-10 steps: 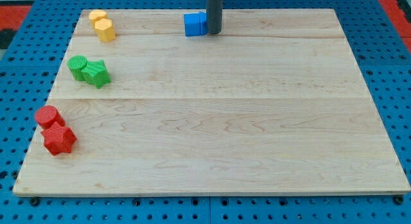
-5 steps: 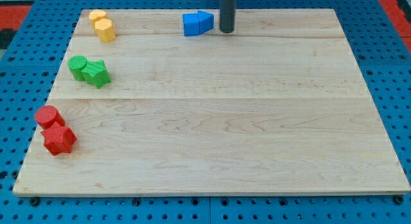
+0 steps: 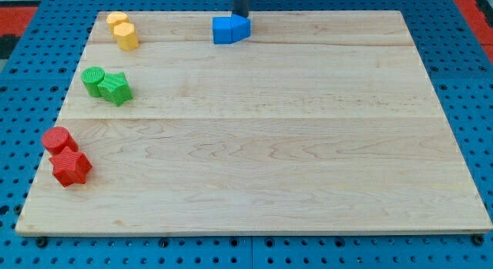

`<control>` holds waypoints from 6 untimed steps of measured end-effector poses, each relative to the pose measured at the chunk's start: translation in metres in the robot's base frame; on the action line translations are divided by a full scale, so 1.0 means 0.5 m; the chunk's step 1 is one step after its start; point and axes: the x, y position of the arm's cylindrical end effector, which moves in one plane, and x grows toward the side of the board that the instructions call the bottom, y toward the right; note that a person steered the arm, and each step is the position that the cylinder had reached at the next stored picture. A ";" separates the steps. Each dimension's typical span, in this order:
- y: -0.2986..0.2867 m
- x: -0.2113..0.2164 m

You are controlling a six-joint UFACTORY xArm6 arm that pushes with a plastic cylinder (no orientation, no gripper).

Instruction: Slide the blue triangle below the blue cube

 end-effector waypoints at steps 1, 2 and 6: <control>0.022 0.062; 0.040 0.091; 0.229 0.207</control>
